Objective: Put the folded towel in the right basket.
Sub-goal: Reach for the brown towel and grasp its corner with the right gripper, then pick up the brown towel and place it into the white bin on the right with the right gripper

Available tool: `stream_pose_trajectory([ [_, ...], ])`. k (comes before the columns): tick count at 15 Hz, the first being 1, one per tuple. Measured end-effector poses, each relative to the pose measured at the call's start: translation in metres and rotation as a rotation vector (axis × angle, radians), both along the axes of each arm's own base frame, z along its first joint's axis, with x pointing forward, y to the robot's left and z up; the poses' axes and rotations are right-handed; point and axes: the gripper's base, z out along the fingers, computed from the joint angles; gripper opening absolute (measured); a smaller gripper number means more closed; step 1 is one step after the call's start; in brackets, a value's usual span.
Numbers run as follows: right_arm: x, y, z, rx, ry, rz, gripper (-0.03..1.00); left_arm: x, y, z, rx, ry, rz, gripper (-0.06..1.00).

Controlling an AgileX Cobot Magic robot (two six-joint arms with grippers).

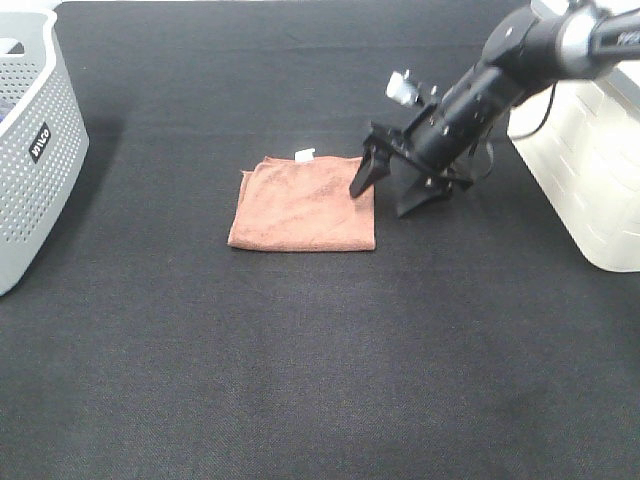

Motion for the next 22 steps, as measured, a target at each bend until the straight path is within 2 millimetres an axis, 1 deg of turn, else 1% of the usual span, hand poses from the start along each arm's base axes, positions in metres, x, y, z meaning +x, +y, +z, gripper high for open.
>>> stream_pose_trajectory([
  [2, 0.001, 0.000, -0.006, 0.013, 0.010, 0.002, 0.73, 0.000, 0.000, 0.000, 0.000, 0.000, 0.000, 0.88],
  [4, 0.001, 0.001, -0.006, 0.018, 0.008, 0.005, 0.72, 0.000, 0.000, 0.000, 0.000, 0.000, 0.000, 0.88],
  [6, 0.002, 0.003, -0.011, 0.042, 0.014, -0.001, 0.61, 0.000, 0.000, 0.000, 0.000, 0.000, 0.000, 0.88],
  [8, 0.002, 0.005, -0.014, 0.063, 0.026, -0.017, 0.46, 0.000, 0.000, 0.000, 0.000, 0.000, 0.000, 0.88],
  [9, 0.002, 0.006, -0.016, 0.077, 0.030, -0.022, 0.43, 0.000, 0.000, 0.000, 0.000, 0.000, 0.000, 0.88],
  [11, 0.001, 0.014, -0.017, 0.086, 0.014, 0.002, 0.40, 0.000, 0.000, 0.000, 0.000, 0.000, 0.000, 0.88],
  [12, -0.001, 0.019, -0.017, 0.088, 0.011, 0.012, 0.35, 0.000, 0.000, 0.000, 0.000, 0.000, 0.000, 0.88],
  [13, -0.001, 0.020, -0.017, 0.088, 0.007, 0.012, 0.25, 0.000, 0.000, 0.000, 0.000, 0.000, 0.000, 0.88],
  [14, -0.001, 0.021, -0.017, 0.088, 0.007, 0.016, 0.10, 0.000, 0.000, 0.000, 0.000, 0.000, 0.000, 0.88],
  [15, -0.001, 0.021, -0.017, 0.088, 0.005, 0.015, 0.01, 0.000, 0.000, 0.000, 0.000, 0.000, 0.000, 0.88],
  [17, -0.001, 0.021, -0.015, 0.086, 0.000, 0.016, 0.00, 0.000, 0.000, 0.000, 0.000, 0.000, 0.000, 0.88],
  [19, 0.000, 0.021, -0.002, 0.085, -0.029, 0.022, 0.00, 0.000, 0.000, 0.000, 0.000, 0.000, 0.000, 0.88],
  [20, 0.000, 0.021, -0.002, 0.085, -0.029, 0.022, 0.00, 0.000, 0.000, 0.000, 0.000, 0.000, 0.000, 0.88],
  [22, -0.001, 0.020, 0.024, 0.091, -0.074, 0.035, 0.00, 0.000, 0.000, 0.000, 0.000, 0.000, 0.000, 0.88],
])
